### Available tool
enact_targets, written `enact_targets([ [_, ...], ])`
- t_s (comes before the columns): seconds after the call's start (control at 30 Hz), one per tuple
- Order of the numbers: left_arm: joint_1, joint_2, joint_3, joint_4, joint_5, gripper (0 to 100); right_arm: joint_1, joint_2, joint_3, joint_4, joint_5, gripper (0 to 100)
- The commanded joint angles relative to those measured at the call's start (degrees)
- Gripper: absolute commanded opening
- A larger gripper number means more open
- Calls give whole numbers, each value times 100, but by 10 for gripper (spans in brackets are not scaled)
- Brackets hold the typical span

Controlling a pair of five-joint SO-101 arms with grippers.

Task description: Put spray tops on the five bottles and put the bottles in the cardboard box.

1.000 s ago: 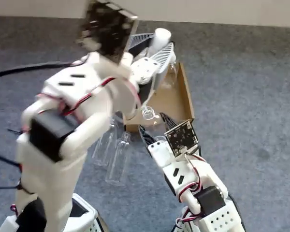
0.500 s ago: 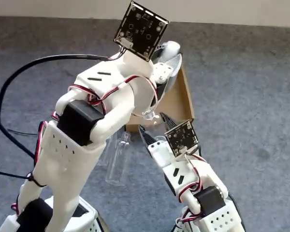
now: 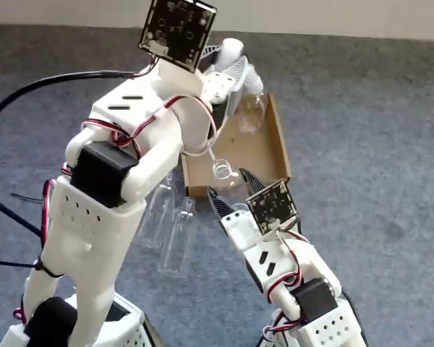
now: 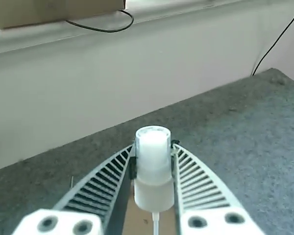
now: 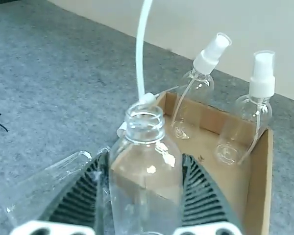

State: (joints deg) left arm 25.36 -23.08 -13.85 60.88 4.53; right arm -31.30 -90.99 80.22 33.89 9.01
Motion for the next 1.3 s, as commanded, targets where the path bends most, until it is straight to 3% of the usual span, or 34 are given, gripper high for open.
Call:
enact_targets([
  [0.0,-57,-31,-31,-202,-9,5,-31,-84,-84,-145,-26,5],
  [0.23,-48,-57,-154,-308,0,5,-31,-84,-84,-145,-18,5],
  [0.63,382,-4,-629,334,0,5,-31,-84,-75,-145,-26,5],
  [1.27,426,-66,1068,-290,26,5,-31,-84,-75,-163,-53,5],
])
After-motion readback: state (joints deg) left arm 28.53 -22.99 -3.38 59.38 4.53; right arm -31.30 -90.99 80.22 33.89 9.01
